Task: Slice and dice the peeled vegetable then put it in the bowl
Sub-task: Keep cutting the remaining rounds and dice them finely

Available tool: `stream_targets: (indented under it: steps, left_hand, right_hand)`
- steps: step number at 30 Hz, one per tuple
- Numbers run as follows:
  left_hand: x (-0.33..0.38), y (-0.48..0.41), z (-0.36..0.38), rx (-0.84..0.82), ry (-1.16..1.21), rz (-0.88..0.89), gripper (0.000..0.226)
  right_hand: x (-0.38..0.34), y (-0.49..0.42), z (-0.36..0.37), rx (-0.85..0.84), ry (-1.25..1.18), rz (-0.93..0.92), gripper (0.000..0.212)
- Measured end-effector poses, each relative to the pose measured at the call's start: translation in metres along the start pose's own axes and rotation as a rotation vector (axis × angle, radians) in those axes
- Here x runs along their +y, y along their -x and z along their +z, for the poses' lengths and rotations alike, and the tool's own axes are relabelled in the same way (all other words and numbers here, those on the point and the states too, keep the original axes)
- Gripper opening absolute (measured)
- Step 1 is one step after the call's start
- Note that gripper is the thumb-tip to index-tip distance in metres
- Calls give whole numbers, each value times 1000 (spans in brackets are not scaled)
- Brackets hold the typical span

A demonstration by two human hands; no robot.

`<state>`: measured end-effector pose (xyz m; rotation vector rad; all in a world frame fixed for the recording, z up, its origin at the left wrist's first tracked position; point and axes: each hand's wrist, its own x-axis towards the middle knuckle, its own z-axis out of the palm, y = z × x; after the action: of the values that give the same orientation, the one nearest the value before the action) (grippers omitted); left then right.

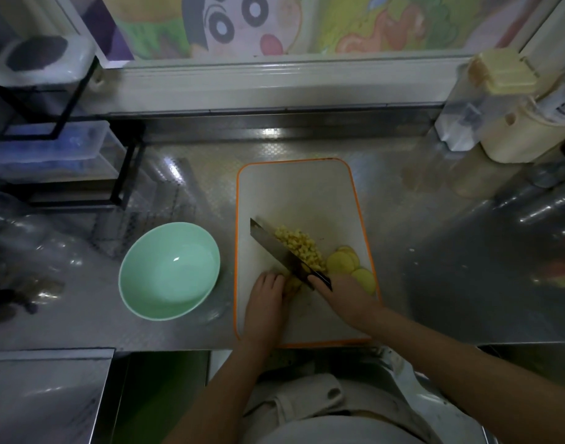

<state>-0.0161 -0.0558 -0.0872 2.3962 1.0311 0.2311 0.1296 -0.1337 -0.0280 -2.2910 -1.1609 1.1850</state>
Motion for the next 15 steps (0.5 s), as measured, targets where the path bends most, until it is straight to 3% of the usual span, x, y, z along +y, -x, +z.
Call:
stream_targets:
  steps: [5,11,15]
  left_hand:
    - [-6,1,-5,34,101,51,36]
    - [-13,4,-8,44,44,-11,29]
    - [-8,3,-9,46,56,-15,29]
  right_hand:
    - [-11,11,-8,89,-28,-32,33]
    - [-3,11,-6,191,89,16,45]
    - [-3,20,-6,75,102,30,40]
